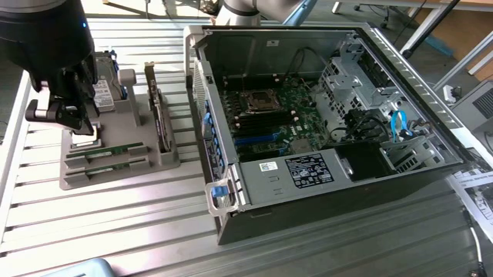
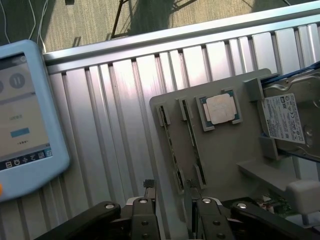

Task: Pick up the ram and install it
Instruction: 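Pick up the ram and move it above insertion slot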

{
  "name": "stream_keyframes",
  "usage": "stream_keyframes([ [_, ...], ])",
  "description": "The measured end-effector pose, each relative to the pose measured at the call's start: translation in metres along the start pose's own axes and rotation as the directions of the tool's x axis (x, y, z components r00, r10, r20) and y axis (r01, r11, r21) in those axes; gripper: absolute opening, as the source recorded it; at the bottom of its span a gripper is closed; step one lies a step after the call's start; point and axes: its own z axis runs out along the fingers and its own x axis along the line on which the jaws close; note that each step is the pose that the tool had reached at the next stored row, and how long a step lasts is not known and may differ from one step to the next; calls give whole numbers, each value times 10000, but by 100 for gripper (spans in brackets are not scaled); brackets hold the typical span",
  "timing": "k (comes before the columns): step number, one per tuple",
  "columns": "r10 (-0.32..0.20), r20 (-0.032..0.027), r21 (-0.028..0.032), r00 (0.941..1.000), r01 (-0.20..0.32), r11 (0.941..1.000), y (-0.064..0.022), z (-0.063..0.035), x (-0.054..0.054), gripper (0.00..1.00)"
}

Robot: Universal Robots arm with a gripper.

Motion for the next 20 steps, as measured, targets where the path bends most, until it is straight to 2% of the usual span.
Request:
stream_keyframes([
  [20, -62, -2, 0, 10000, 62, 10000, -2, 89, 0, 36],
])
